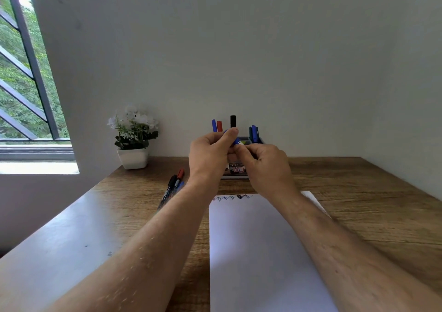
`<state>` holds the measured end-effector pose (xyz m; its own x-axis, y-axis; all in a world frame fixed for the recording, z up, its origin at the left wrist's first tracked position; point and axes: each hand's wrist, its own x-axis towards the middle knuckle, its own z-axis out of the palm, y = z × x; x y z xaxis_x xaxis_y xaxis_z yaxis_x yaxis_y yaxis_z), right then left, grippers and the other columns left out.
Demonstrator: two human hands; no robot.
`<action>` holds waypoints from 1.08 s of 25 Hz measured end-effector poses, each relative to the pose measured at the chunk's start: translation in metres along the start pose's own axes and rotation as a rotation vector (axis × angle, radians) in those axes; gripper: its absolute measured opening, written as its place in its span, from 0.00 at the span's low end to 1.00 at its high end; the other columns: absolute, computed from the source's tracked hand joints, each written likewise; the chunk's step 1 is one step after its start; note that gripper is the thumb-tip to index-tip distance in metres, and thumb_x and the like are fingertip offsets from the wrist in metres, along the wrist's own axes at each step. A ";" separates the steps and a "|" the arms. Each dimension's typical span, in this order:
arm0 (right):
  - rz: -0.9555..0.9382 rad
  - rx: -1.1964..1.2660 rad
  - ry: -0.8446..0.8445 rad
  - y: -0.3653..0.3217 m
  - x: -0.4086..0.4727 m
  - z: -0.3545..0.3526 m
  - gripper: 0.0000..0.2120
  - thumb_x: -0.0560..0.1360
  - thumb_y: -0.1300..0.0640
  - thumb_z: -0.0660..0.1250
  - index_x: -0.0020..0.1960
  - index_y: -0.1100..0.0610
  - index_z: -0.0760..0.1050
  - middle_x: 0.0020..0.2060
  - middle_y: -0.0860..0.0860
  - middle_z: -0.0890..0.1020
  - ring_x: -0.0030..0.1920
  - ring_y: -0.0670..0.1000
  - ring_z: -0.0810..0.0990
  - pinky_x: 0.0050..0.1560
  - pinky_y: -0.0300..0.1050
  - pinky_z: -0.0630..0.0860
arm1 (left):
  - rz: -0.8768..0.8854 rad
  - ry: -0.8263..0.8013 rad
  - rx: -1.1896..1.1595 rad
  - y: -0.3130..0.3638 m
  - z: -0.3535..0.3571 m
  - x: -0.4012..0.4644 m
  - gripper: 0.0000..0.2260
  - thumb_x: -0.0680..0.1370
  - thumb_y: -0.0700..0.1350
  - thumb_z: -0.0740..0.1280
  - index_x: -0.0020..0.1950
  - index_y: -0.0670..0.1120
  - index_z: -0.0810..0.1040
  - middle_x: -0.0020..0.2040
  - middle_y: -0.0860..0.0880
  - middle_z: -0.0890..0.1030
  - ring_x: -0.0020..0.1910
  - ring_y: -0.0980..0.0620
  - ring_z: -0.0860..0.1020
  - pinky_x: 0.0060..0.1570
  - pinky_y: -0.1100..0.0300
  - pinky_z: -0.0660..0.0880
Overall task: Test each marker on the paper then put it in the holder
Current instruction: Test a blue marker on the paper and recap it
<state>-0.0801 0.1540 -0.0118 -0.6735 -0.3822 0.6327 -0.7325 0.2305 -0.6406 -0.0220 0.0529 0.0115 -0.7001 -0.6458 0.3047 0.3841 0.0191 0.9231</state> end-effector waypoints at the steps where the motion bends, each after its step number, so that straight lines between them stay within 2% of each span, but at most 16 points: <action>1: 0.005 -0.013 0.002 -0.001 0.000 0.000 0.17 0.80 0.43 0.61 0.49 0.52 0.84 0.33 0.44 0.82 0.33 0.40 0.80 0.29 0.26 0.71 | -0.007 0.021 -0.042 0.001 -0.001 0.000 0.09 0.76 0.46 0.72 0.47 0.40 0.83 0.37 0.46 0.84 0.35 0.52 0.83 0.41 0.58 0.82; 3: 0.015 0.008 0.040 -0.005 -0.001 -0.002 0.18 0.80 0.43 0.61 0.41 0.53 0.81 0.28 0.44 0.78 0.28 0.39 0.77 0.26 0.28 0.68 | -0.023 0.068 -0.171 0.005 -0.007 0.004 0.08 0.77 0.44 0.71 0.50 0.39 0.82 0.38 0.45 0.82 0.34 0.53 0.80 0.38 0.62 0.81; 5: 0.031 0.122 0.096 -0.006 -0.002 -0.006 0.19 0.81 0.46 0.61 0.38 0.56 0.78 0.26 0.44 0.75 0.27 0.38 0.76 0.25 0.28 0.67 | -0.047 0.085 -0.331 0.007 -0.012 0.009 0.10 0.77 0.42 0.71 0.54 0.37 0.81 0.40 0.44 0.82 0.35 0.53 0.79 0.38 0.63 0.81; 8: 0.031 0.301 0.098 -0.007 -0.003 -0.007 0.16 0.83 0.50 0.58 0.44 0.56 0.79 0.29 0.42 0.74 0.27 0.40 0.73 0.28 0.29 0.66 | -0.110 0.037 -0.523 0.009 -0.014 0.011 0.07 0.78 0.40 0.69 0.54 0.39 0.80 0.40 0.44 0.83 0.35 0.54 0.80 0.39 0.64 0.80; 10: 0.007 0.374 0.081 -0.005 -0.003 -0.005 0.14 0.83 0.52 0.58 0.48 0.57 0.79 0.30 0.44 0.75 0.28 0.42 0.71 0.28 0.31 0.66 | -0.156 -0.013 -0.601 0.009 -0.013 0.008 0.07 0.79 0.39 0.66 0.54 0.40 0.80 0.40 0.45 0.84 0.35 0.54 0.81 0.39 0.63 0.80; 13: 0.018 0.407 0.082 -0.002 -0.002 -0.003 0.14 0.84 0.53 0.58 0.52 0.59 0.79 0.31 0.48 0.75 0.28 0.43 0.72 0.28 0.32 0.68 | -0.159 -0.061 -0.582 0.008 -0.012 0.006 0.10 0.80 0.39 0.62 0.56 0.40 0.81 0.41 0.44 0.83 0.36 0.53 0.80 0.41 0.62 0.80; 15: 0.055 0.399 0.105 -0.003 -0.002 -0.004 0.11 0.84 0.55 0.57 0.56 0.56 0.77 0.32 0.50 0.77 0.28 0.44 0.74 0.28 0.37 0.72 | -0.126 -0.085 -0.382 0.008 -0.011 0.007 0.10 0.79 0.38 0.59 0.51 0.41 0.81 0.38 0.46 0.80 0.35 0.53 0.77 0.40 0.59 0.78; 17: 0.122 0.438 0.125 -0.002 -0.003 -0.007 0.09 0.83 0.58 0.59 0.61 0.48 0.72 0.36 0.53 0.79 0.27 0.46 0.76 0.27 0.42 0.76 | -0.058 -0.111 0.015 0.005 -0.009 0.006 0.11 0.76 0.36 0.57 0.39 0.43 0.77 0.33 0.47 0.75 0.33 0.50 0.73 0.37 0.55 0.74; 19: 0.188 0.468 0.145 0.001 -0.002 -0.013 0.10 0.83 0.60 0.60 0.61 0.48 0.71 0.42 0.57 0.81 0.26 0.48 0.78 0.26 0.45 0.78 | 0.035 -0.190 0.479 0.003 -0.010 0.004 0.10 0.75 0.38 0.58 0.34 0.44 0.74 0.35 0.48 0.77 0.35 0.48 0.75 0.39 0.52 0.74; 22: 0.296 0.565 0.143 0.007 0.000 -0.019 0.12 0.83 0.61 0.55 0.56 0.53 0.77 0.45 0.60 0.81 0.25 0.50 0.78 0.26 0.48 0.80 | 0.100 -0.399 0.998 0.002 -0.011 -0.001 0.09 0.75 0.44 0.61 0.40 0.47 0.79 0.44 0.48 0.81 0.44 0.49 0.78 0.46 0.53 0.78; 24: 0.376 0.620 0.134 0.011 -0.002 -0.020 0.13 0.82 0.63 0.55 0.58 0.54 0.77 0.44 0.59 0.83 0.26 0.50 0.79 0.26 0.47 0.80 | 0.061 -0.475 1.156 0.000 -0.011 -0.002 0.06 0.74 0.46 0.64 0.44 0.48 0.80 0.44 0.49 0.81 0.44 0.52 0.79 0.47 0.54 0.80; 26: 0.440 0.560 0.131 0.016 -0.005 -0.022 0.10 0.79 0.64 0.62 0.57 0.55 0.77 0.39 0.56 0.84 0.26 0.50 0.79 0.26 0.45 0.79 | -0.009 -0.532 1.230 -0.004 -0.009 -0.002 0.05 0.72 0.48 0.68 0.47 0.50 0.79 0.45 0.51 0.81 0.45 0.53 0.79 0.49 0.54 0.80; 27: 0.443 0.505 0.124 0.018 -0.006 -0.024 0.06 0.78 0.61 0.65 0.53 0.56 0.78 0.34 0.54 0.82 0.25 0.50 0.77 0.24 0.42 0.76 | -0.044 -0.556 1.250 -0.007 -0.008 -0.002 0.07 0.71 0.48 0.71 0.48 0.52 0.79 0.47 0.52 0.81 0.45 0.54 0.79 0.49 0.55 0.80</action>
<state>-0.0918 0.1814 -0.0166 -0.9274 -0.2361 0.2902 -0.2698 -0.1154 -0.9560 -0.0185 0.0475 0.0031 -0.9586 -0.2803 0.0491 -0.2315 0.8686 0.4382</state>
